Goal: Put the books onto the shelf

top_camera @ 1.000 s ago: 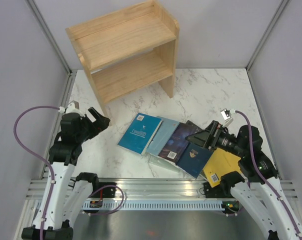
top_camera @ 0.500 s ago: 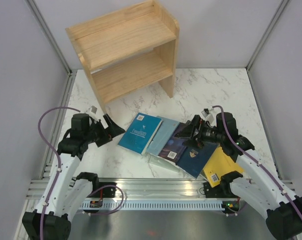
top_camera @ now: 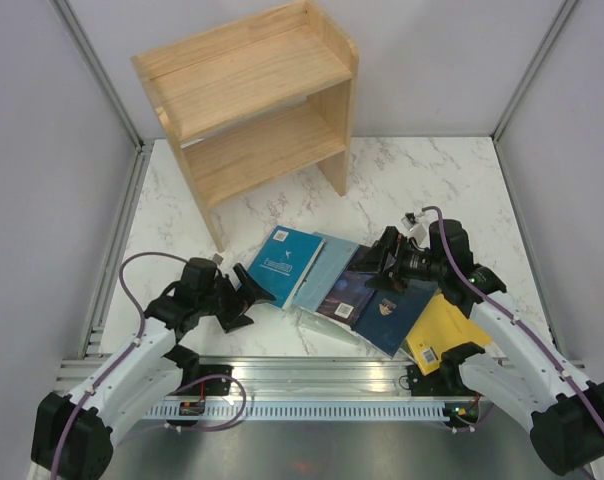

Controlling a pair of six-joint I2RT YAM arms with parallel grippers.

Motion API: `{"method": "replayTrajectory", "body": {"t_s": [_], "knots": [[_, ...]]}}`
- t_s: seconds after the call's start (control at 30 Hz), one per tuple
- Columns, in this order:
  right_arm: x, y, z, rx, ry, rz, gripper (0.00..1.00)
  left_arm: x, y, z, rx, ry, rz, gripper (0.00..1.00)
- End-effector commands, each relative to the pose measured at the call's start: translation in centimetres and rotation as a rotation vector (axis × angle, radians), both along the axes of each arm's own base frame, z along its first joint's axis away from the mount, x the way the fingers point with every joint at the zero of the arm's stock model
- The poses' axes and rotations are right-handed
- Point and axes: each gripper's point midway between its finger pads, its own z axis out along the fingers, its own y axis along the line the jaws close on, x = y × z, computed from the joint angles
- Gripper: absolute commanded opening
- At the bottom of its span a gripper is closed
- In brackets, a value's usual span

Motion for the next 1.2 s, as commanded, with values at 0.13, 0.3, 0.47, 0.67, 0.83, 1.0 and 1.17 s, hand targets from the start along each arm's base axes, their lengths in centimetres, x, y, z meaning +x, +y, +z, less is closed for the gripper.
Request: {"method": "replayTrajectory", "body": {"t_s": [0.13, 0.3, 0.47, 0.67, 0.83, 1.0, 1.17], "knots": [[-0.6, -0.3, 2.2, -0.027, -0.072, 0.04, 0.98, 2.7, -0.4, -1.9, -0.126, -0.002, 0.29, 1.0], [-1.1, -0.8, 2.2, -0.077, -0.083, 0.068, 0.98, 3.5, 0.7, -3.4, -0.133, 0.009, 0.428, 1.0], [-1.3, -1.0, 2.2, -0.093, -0.076, 0.077, 0.98, 4.1, 0.6, -4.9, -0.101, 0.032, 0.438, 1.0], [-1.6, -1.0, 1.6, -0.107, -0.06, 0.092, 0.98, 4.0, 0.2, -7.2, -0.095, 0.084, 0.492, 1.0], [-1.9, -1.3, 1.5, -0.135, -0.064, 0.109, 0.98, 4.2, -0.4, -8.4, -0.053, 0.096, 0.498, 0.96], [-2.2, -1.7, 1.2, -0.165, -0.06, 0.121, 0.98, 4.7, -1.0, -9.0, -0.024, 0.089, 0.495, 0.64], [-2.3, -1.7, 0.8, -0.175, -0.048, 0.126, 0.98, 5.2, -1.4, -8.1, -0.024, 0.052, 0.469, 0.31]]}}
